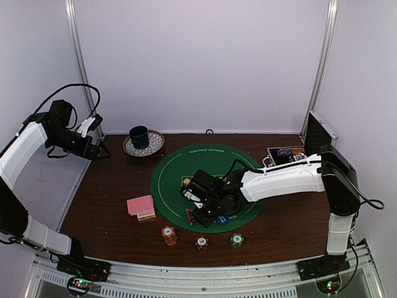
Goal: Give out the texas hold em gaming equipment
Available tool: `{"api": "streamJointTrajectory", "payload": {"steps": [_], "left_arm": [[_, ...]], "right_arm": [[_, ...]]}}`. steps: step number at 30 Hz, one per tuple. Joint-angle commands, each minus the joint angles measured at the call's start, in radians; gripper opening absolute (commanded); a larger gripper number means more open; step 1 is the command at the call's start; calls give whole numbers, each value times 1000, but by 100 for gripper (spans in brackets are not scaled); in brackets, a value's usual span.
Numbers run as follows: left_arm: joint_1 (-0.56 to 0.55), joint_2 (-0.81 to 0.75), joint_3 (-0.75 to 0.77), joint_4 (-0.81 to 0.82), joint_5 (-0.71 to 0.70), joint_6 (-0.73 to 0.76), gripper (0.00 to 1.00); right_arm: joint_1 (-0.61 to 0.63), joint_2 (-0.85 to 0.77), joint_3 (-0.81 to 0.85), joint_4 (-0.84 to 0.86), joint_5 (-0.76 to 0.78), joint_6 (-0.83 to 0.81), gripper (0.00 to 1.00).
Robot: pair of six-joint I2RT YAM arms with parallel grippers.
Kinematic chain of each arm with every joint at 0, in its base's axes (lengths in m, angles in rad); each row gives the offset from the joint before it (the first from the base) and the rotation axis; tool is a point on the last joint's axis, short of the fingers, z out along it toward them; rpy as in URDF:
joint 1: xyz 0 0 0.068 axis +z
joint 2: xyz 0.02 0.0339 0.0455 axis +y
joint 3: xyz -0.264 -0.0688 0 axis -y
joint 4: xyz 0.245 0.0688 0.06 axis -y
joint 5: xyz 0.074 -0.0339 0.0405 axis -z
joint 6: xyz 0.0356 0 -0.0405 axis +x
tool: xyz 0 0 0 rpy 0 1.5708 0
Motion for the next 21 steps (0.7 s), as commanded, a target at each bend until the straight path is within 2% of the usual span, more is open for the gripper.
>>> {"api": "streamJointTrajectory", "payload": {"steps": [1, 9, 15, 21], "left_arm": [[9, -11, 29, -11, 14, 23, 98], [8, -10, 31, -19, 21, 31, 98], [8, -12, 44, -25, 25, 33, 98], [8, -4, 59, -34, 27, 36, 98]], "right_arm": [[8, -7, -22, 18, -34, 35, 28], [14, 36, -67, 83, -108, 88, 16], [13, 90, -29, 91, -116, 88, 15], [-1, 175, 79, 71, -75, 67, 16]]}}
